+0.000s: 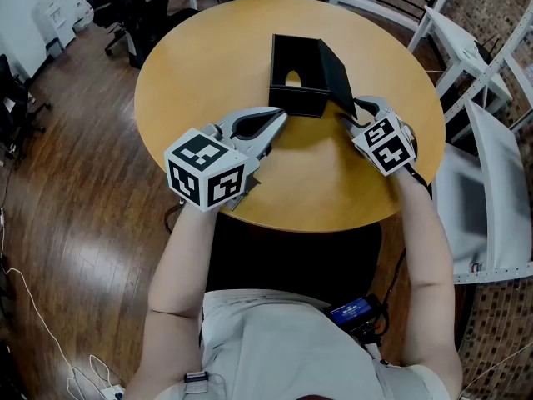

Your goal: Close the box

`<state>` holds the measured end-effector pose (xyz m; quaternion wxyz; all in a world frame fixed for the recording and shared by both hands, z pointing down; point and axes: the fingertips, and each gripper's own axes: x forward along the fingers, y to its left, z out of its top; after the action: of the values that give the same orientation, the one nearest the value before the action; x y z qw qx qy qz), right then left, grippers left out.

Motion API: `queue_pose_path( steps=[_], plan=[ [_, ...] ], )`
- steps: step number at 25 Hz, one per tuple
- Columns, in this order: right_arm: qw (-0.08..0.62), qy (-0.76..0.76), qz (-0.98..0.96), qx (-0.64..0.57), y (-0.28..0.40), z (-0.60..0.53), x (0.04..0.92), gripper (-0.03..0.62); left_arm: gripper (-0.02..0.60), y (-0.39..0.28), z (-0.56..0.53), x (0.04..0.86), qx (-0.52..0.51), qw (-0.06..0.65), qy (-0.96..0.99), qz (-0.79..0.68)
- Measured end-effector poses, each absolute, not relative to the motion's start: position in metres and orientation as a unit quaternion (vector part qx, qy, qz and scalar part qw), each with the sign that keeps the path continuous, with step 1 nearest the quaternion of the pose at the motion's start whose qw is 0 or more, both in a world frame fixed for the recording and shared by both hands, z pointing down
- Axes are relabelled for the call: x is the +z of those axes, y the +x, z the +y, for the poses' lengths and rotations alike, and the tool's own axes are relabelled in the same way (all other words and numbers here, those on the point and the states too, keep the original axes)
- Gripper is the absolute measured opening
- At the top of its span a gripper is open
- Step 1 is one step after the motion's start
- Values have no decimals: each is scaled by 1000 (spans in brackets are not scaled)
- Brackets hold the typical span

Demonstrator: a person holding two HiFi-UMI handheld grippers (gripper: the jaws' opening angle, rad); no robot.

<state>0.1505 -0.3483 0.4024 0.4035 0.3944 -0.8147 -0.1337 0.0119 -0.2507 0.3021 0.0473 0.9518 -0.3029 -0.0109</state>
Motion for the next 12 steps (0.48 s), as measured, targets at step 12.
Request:
queue_pose_path(
  steps=[12],
  plan=[
    [506,414,-570,-496,168,-356,309,76,0,-18,-253,299,-36,66,949,-306]
  ],
)
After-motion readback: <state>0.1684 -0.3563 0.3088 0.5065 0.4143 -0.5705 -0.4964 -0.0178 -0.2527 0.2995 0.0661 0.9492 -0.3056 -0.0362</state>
